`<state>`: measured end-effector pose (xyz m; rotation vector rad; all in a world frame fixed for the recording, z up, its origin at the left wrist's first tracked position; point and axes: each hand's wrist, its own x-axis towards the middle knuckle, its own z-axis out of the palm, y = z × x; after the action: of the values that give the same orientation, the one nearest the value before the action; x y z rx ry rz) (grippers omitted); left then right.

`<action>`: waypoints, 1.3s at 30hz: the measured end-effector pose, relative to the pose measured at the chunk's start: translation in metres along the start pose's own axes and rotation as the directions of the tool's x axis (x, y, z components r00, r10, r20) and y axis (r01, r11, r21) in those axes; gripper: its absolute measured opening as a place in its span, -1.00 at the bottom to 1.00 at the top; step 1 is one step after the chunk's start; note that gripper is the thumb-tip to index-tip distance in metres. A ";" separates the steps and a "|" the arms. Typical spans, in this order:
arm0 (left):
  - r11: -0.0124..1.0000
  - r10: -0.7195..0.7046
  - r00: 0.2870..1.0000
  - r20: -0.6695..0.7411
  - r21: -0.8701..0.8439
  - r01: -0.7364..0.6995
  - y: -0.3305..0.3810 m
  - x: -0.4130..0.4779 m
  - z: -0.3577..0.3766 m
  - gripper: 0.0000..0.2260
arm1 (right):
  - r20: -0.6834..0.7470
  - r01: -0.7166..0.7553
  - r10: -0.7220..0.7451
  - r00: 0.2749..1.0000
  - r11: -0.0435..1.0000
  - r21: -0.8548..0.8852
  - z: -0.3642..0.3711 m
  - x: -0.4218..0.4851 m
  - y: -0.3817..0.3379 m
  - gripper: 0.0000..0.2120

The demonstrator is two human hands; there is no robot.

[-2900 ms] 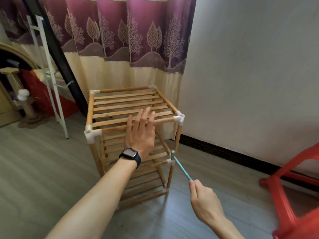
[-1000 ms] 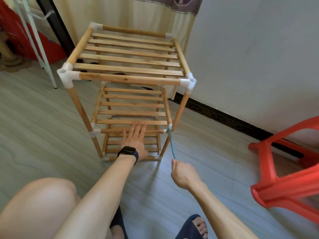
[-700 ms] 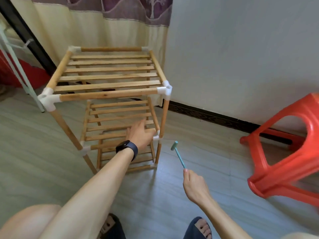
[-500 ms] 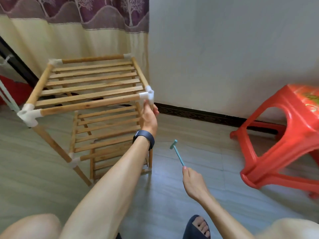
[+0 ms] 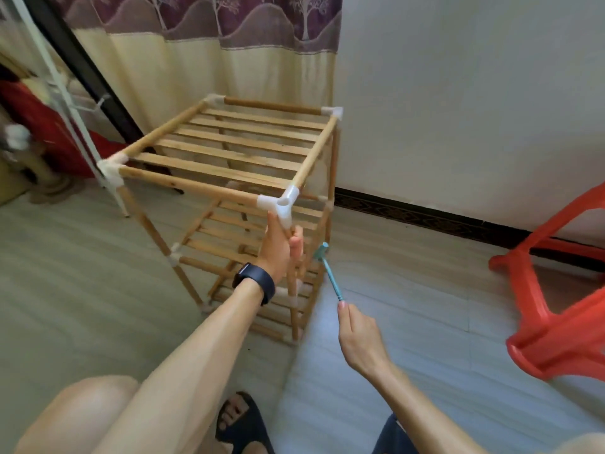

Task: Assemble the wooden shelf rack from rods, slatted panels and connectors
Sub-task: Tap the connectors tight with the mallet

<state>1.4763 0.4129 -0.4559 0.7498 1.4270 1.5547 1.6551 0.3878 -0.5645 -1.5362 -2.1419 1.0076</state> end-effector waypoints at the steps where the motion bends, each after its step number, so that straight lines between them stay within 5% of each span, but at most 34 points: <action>1: 1.000 -0.012 1.000 0.008 -0.003 0.012 0.003 -0.004 -0.015 -0.27 | 0.024 0.028 -0.028 0.999 1.000 -0.011 0.006 0.000 -0.005 -0.63; 10: 0.999 0.025 0.960 -0.281 -0.022 -0.032 0.023 0.004 -0.096 -0.37 | 0.201 0.169 -0.145 0.969 0.980 -0.106 0.040 -0.012 -0.048 -0.60; 15: 0.926 0.014 0.941 -0.339 0.358 0.116 -0.016 0.006 -0.119 -0.45 | 0.199 0.214 -0.187 0.962 0.969 -0.124 0.051 -0.014 -0.057 -0.61; 18: 0.610 -0.045 0.972 -0.232 0.764 0.211 -0.073 -0.005 -0.161 -0.68 | 0.201 0.226 -0.190 0.961 0.959 -0.172 0.051 -0.013 -0.060 -0.62; 21: 0.231 -0.185 0.977 -0.107 0.961 0.150 -0.103 -0.014 -0.183 -0.22 | 0.257 0.210 -0.123 0.958 0.915 -0.344 0.049 -0.010 -0.061 -0.60; 25: 0.002 -0.124 0.989 -0.079 0.997 0.080 -0.102 -0.013 -0.191 -0.16 | 0.159 0.265 -0.232 0.960 0.935 -0.235 0.037 -0.002 -0.074 -0.63; 29: 0.042 -0.117 0.987 -0.106 0.993 0.111 -0.110 -0.012 -0.192 -0.11 | -0.159 0.415 -0.392 0.906 0.897 0.155 0.036 -0.007 -0.080 -0.66; 33: 0.040 -0.104 0.988 -0.112 0.992 0.117 -0.114 -0.013 -0.192 -0.10 | 0.278 0.224 -0.140 0.950 0.928 -0.299 0.049 -0.005 -0.067 -0.57; 37: 0.018 -0.119 0.985 -0.122 0.992 0.125 -0.109 -0.013 -0.188 -0.13 | -0.030 0.313 -0.312 0.950 0.948 0.065 0.048 -0.012 -0.077 -0.67; 39: 0.017 -0.131 0.984 -0.124 0.992 0.127 -0.108 -0.016 -0.186 -0.13 | 0.019 0.304 -0.305 0.952 0.951 0.050 0.050 -0.010 -0.077 -0.68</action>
<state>1.3421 0.3100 -0.5898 1.3353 2.4871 0.0196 1.5742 0.3477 -0.5446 -1.1293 -2.2663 0.9662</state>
